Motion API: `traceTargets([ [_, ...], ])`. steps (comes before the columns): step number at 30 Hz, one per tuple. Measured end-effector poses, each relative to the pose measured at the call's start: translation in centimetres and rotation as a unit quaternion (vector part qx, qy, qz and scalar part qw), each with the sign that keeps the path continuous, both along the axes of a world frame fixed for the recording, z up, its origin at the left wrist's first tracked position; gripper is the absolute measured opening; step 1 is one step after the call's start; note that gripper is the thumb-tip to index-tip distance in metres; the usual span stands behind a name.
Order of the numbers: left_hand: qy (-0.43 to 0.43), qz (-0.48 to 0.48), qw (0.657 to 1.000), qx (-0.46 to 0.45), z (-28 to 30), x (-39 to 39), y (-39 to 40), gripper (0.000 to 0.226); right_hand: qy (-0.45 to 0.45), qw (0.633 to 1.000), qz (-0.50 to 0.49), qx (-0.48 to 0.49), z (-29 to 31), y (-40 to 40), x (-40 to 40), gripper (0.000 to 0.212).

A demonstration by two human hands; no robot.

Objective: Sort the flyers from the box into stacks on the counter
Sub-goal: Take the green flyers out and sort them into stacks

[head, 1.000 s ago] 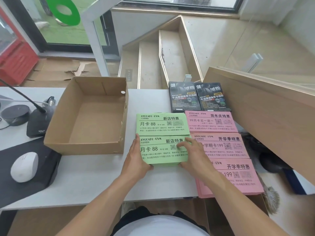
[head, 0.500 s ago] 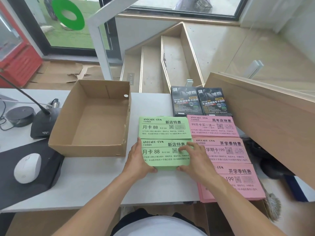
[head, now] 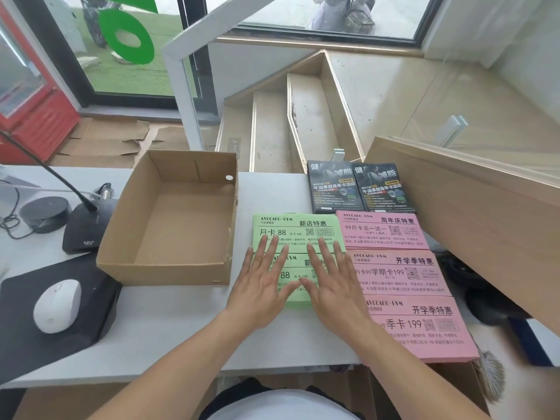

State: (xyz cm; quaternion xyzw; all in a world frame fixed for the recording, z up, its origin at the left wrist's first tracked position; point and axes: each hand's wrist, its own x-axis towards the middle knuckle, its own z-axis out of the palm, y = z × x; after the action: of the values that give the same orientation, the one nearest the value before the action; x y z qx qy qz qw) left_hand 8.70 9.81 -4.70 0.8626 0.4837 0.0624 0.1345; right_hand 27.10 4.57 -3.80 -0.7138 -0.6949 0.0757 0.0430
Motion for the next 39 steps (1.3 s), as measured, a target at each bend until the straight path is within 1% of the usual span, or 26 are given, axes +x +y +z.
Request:
traceTargets([
  [2,0.021,-0.009,1.000,0.020,-0.5,0.1,0.7,0.076,-0.009,1.000,-0.006,-0.016,-1.6,0.0,0.1,0.064],
  [5,0.039,-0.014,0.999,-0.011,-1.2,0.0,1.2,0.081,-0.005,0.997,-0.032,-0.063,-2.8,0.1,0.6,0.062],
  [10,0.016,-0.015,0.998,-0.066,-1.9,-0.4,1.5,0.089,-0.002,0.997,-0.037,-0.074,-2.3,0.4,0.5,0.065],
  [16,0.023,-0.020,0.997,-0.068,-1.9,-0.4,1.4,0.089,-0.011,0.996,-0.039,-0.076,-2.4,0.1,0.5,0.067],
  [20,0.020,-0.023,0.998,-0.063,-1.4,-0.5,1.4,0.092,0.010,0.995,-0.049,-0.085,-1.9,0.2,0.6,0.065],
  [21,0.004,-0.029,0.997,-0.067,-1.0,-0.6,1.2,0.089,0.013,0.996,-0.054,-0.076,-1.5,0.2,0.5,0.066],
  [22,-0.033,-0.039,0.996,-0.074,-0.4,-0.8,0.8,0.084,0.017,0.997,-0.060,-0.050,-1.1,0.2,0.3,0.068],
  [23,-0.089,-0.053,0.991,-0.080,0.4,-1.0,0.3,0.079,0.034,0.997,-0.067,-0.012,-0.3,0.4,-0.2,0.069],
  [24,-0.154,-0.065,0.983,-0.077,1.3,-1.4,-0.2,0.075,0.073,0.994,-0.078,0.024,0.6,0.7,-1.0,0.070],
  [26,-0.267,-0.064,0.960,-0.046,3.6,-2.7,-0.8,0.066,0.203,0.971,-0.110,0.057,2.8,2.3,-3.1,0.066],
  [27,-0.303,-0.050,0.952,-0.019,4.6,-3.7,-0.6,0.063,0.269,0.955,-0.118,0.052,3.7,3.4,-4.4,0.061],
  [28,-0.328,-0.028,0.944,0.017,5.5,-4.8,-0.1,0.059,0.314,0.941,-0.114,0.042,4.4,4.5,-5.8,0.056],
  [30,-0.352,0.044,0.931,0.085,6.5,-7.4,1.4,0.052,0.348,0.932,-0.097,0.022,5.7,6.5,-8.6,0.053],
  [31,-0.341,0.093,0.929,0.109,6.7,-8.9,2.4,0.051,0.353,0.931,-0.093,0.010,6.2,7.4,-10.0,0.054],
  [32,-0.308,0.146,0.932,0.125,6.5,-10.5,3.3,0.051,0.353,0.931,-0.093,-0.009,6.7,8.1,-11.2,0.056],
  [33,-0.257,0.201,0.937,0.128,6.2,-12.3,4.1,0.055,0.351,0.931,-0.093,-0.035,6.9,8.7,-12.3,0.057],
  [34,-0.201,0.253,0.939,0.121,5.7,-14.0,4.7,0.060,0.337,0.935,-0.090,-0.069,7.0,9.1,-13.2,0.059],
  [36,-0.111,0.335,0.931,0.096,4.4,-17.0,5.0,0.068,0.285,0.947,-0.075,-0.129,6.5,9.2,-14.5,0.063],
  [37,-0.086,0.355,0.927,0.088,3.8,-18.0,4.7,0.065,0.273,0.948,-0.077,-0.146,6.1,9.2,-14.9,0.066],
  [39,-0.080,0.356,0.927,0.088,2.9,-19.0,3.8,0.052,0.284,0.940,-0.092,-0.163,5.3,8.9,-15.3,0.070],
])
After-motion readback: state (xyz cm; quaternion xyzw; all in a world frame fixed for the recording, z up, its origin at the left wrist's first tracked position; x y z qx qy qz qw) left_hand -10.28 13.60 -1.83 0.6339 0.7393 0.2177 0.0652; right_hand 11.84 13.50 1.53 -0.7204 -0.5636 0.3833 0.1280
